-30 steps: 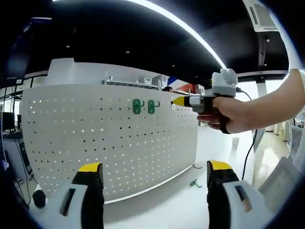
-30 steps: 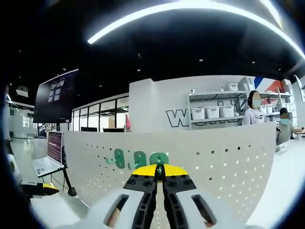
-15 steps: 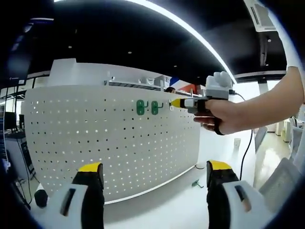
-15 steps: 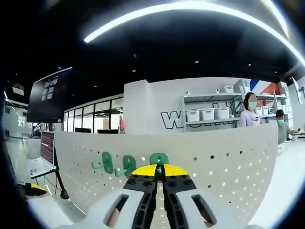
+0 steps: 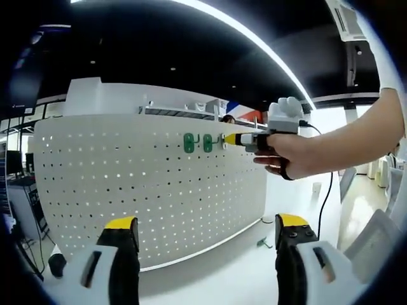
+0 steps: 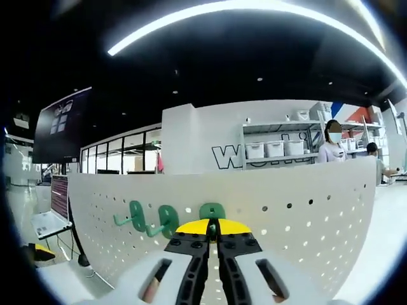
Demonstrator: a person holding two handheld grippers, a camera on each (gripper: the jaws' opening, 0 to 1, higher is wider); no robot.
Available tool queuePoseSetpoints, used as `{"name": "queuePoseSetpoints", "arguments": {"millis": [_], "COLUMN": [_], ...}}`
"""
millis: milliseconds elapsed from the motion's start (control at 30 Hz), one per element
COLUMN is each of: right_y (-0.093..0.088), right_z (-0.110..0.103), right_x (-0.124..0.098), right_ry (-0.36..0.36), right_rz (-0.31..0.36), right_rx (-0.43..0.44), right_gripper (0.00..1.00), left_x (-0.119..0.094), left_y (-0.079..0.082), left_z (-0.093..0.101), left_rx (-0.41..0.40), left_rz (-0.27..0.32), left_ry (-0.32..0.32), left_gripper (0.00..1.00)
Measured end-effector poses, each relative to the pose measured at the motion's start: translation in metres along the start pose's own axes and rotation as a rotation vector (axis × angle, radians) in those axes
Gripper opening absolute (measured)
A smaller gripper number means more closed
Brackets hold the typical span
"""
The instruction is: Insert the hook assembly into the mounting plate slot until the hook locks in place.
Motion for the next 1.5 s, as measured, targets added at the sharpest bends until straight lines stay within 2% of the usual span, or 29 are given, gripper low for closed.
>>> {"name": "queuePoseSetpoints", "arguments": {"millis": [500, 667, 900, 1033, 1233, 1500], "right_y": [-0.002, -0.003, 0.0, -0.002, -0.007, -0.014], "right_z": [-0.012, -0.01, -0.007, -0.004, 0.004, 0.005], "right_x": [0.001, 0.0, -0.002, -0.004, -0.012, -0.021], "right_ry": [-0.123, -0.116, -0.065, -0.04, 0.044, 0.146], "right_rz": [-0.001, 0.002, -0.028, -0.044, -0.043, -0.045], "right_rx": [-0.045, -0.059, -0.064, -0.04, -0.053, -0.037], "right_gripper": [0.02, 0.02, 0.05, 0.16, 0.32, 0.61], "left_x": [-0.006, -0.007, -0.003, -0.001, 0.001, 0.002], "left_y": [-0.003, -0.004, -0.006, -0.005, -0.005, -0.006], "left_z": [-0.001, -0.001, 0.001, 0.003, 0.003, 0.004], "left_rx": [-0.008, -0.01, -0.013, -0.016, -0.011, -0.012], "left_rz": [-0.003, 0.0, -0.004, 0.002, 0.002, -0.001], "left_ry": [0.008, 0.01, 0.0, -0.003, -0.011, -0.012], "left_gripper": [0.9, 0.9, 0.9, 0.9, 0.9, 0.91]}}
Point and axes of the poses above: the point that each gripper's makers call its tool centre point, and the gripper's own axes: x roughly forward along the fingers, z roughly to its right, y roughly out of its top, the point moved 8 cm from there along -x, roughly backward along the fingers, and after that the axes turned 15 degrees about -y, right-handed, at the moved point
